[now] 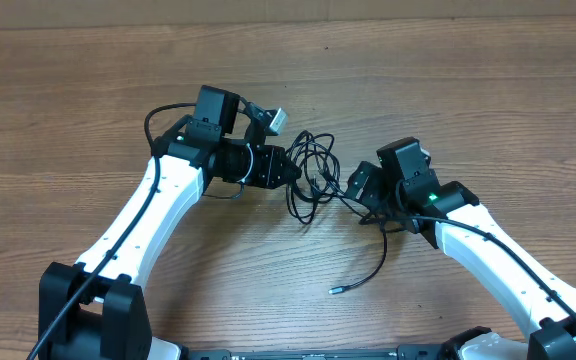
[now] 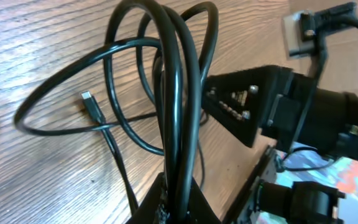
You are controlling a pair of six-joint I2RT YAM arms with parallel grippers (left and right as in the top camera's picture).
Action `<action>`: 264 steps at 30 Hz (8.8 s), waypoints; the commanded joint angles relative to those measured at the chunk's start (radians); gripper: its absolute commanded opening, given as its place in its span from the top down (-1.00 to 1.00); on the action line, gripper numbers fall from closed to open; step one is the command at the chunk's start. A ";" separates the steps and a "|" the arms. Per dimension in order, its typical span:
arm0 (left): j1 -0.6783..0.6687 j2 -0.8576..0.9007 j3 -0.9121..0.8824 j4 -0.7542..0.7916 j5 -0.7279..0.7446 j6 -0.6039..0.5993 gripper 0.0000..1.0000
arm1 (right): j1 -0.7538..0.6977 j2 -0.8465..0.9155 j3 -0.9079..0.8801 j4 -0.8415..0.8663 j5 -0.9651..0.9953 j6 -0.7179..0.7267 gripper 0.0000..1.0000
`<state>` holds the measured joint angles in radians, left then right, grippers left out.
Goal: Untangle cables
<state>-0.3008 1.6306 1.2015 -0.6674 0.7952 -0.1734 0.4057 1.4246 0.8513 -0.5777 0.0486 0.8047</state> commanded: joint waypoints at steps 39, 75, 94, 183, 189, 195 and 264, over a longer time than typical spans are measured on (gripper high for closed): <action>0.100 -0.034 0.026 0.398 0.216 -0.386 0.92 | -0.002 0.001 0.019 0.085 -0.439 -0.369 -1.00; 0.098 -0.034 0.025 0.145 -0.003 -0.179 0.91 | -0.002 -0.146 0.037 0.364 -0.233 -0.364 0.92; 0.097 -0.034 0.025 0.106 -0.105 -0.235 -0.99 | -0.003 -0.256 0.037 0.338 -0.449 -0.356 0.92; -0.033 -0.048 0.056 -0.355 -1.196 -0.111 -1.00 | -0.313 -0.034 0.569 -0.684 -0.417 -0.278 -0.76; -0.033 -0.026 0.056 -0.386 -1.224 -0.119 -0.99 | -0.313 -0.034 0.569 -0.681 -0.417 -0.278 -0.77; -0.033 -0.010 0.056 -0.385 -1.165 -0.205 -0.99 | -0.313 -0.034 0.569 -0.682 -0.417 -0.278 -0.79; 0.208 0.089 -0.202 -0.153 -0.755 -0.900 -0.62 | -0.314 -0.023 0.569 -0.659 -0.169 -0.411 -1.00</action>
<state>-0.0898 1.7172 1.0340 -0.8669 0.0349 -1.0336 0.0921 1.3991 1.4010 -1.2350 -0.1295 0.4255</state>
